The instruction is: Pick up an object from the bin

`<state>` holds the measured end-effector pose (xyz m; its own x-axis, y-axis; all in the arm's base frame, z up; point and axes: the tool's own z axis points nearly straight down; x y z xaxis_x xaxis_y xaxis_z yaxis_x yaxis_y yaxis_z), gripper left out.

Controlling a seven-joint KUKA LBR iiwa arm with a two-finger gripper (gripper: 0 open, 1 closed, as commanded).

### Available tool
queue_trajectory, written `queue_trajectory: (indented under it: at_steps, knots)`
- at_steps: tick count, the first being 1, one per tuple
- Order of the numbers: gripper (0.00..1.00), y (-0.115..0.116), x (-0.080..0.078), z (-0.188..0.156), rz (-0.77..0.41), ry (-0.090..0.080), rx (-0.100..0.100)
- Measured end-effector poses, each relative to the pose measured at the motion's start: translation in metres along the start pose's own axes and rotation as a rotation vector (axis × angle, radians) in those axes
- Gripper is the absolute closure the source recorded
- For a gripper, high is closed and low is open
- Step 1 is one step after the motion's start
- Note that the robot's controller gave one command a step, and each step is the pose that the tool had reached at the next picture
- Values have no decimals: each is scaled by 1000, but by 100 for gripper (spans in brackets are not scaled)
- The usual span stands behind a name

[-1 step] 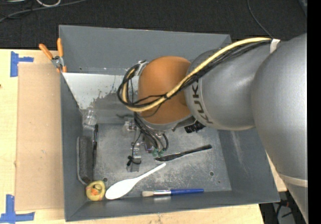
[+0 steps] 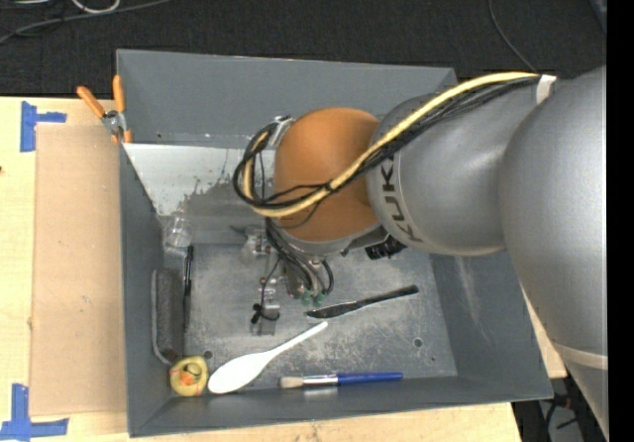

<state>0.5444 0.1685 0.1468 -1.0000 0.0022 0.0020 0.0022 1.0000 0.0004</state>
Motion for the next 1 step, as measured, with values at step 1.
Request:
queue_trajectory:
  at_steps: [1]
  knots:
    - [0, 5, 34, 55, -156, -3, 0]
